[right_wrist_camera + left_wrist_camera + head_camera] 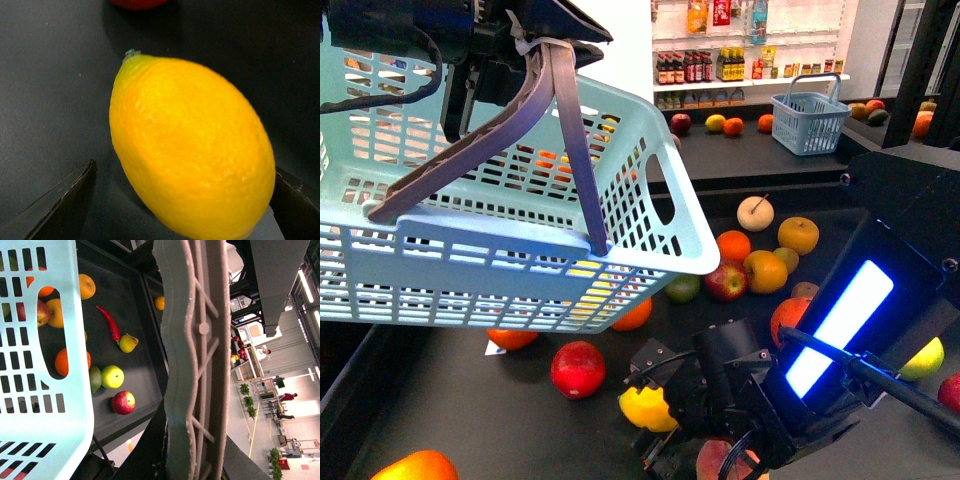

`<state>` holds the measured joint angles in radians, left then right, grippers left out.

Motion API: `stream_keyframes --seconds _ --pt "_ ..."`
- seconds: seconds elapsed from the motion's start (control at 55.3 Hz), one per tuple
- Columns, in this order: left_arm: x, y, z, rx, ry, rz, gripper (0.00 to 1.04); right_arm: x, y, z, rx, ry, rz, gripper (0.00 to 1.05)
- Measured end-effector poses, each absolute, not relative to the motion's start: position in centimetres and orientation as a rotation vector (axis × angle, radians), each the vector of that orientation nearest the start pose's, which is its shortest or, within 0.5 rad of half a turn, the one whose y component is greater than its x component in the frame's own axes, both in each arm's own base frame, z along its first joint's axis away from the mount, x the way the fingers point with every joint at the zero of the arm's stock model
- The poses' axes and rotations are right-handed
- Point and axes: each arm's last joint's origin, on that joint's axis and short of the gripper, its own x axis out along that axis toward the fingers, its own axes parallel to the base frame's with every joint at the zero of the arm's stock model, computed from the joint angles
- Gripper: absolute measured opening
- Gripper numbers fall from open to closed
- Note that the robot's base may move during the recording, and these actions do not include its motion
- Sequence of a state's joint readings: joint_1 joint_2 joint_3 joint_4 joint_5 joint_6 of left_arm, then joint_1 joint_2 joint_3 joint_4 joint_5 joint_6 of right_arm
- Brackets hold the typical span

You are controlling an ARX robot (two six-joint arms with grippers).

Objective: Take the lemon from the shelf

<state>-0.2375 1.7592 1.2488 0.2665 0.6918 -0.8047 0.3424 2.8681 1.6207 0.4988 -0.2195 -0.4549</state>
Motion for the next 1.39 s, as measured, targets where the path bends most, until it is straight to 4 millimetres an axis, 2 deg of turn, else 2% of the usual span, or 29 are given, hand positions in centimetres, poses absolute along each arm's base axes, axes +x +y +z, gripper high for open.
stream_keyframes --seconds 0.109,0.199,0.507,0.669,0.796,0.923,1.049,1.158,1.266,1.393 --pt "38.4 -11.2 27.4 -0.798 0.606 -0.777 0.11 45.1 16.7 -10.2 -0.462 0.617 0.694 0.77" --pt "38.4 -11.2 27.4 -0.798 0.606 -0.776 0.11 45.1 16.7 -10.2 -0.456 0.617 0.690 0.71" --pt "38.4 -11.2 27.4 -0.798 0.606 -0.776 0.11 44.9 16.0 -10.1 -0.447 0.620 0.661 0.71" --pt "38.4 -11.2 27.4 -0.798 0.606 -0.777 0.11 44.9 14.1 -8.8 -0.424 0.616 0.590 0.71" --pt "38.4 -11.2 27.4 -0.798 0.606 -0.776 0.11 45.3 11.2 -6.5 -0.395 0.587 0.489 0.71" --pt "38.4 -11.2 27.4 -0.798 0.606 -0.777 0.11 45.5 7.5 -3.7 -0.339 0.557 0.384 0.70" --pt "38.4 -11.2 27.4 -0.798 0.606 -0.776 0.11 45.0 3.3 -0.7 -0.274 0.532 0.279 0.70" --pt "38.4 -11.2 27.4 -0.798 0.606 -0.777 0.10 44.3 0.7 2.1 -0.225 0.494 0.223 0.70" --pt "38.4 -11.2 27.4 -0.798 0.606 -0.777 0.10 43.4 -0.9 6.0 -0.170 0.423 0.196 0.70" --pt "38.4 -11.2 27.4 -0.798 0.606 -0.777 0.10 42.5 -0.9 11.1 -0.118 0.315 0.216 0.70"
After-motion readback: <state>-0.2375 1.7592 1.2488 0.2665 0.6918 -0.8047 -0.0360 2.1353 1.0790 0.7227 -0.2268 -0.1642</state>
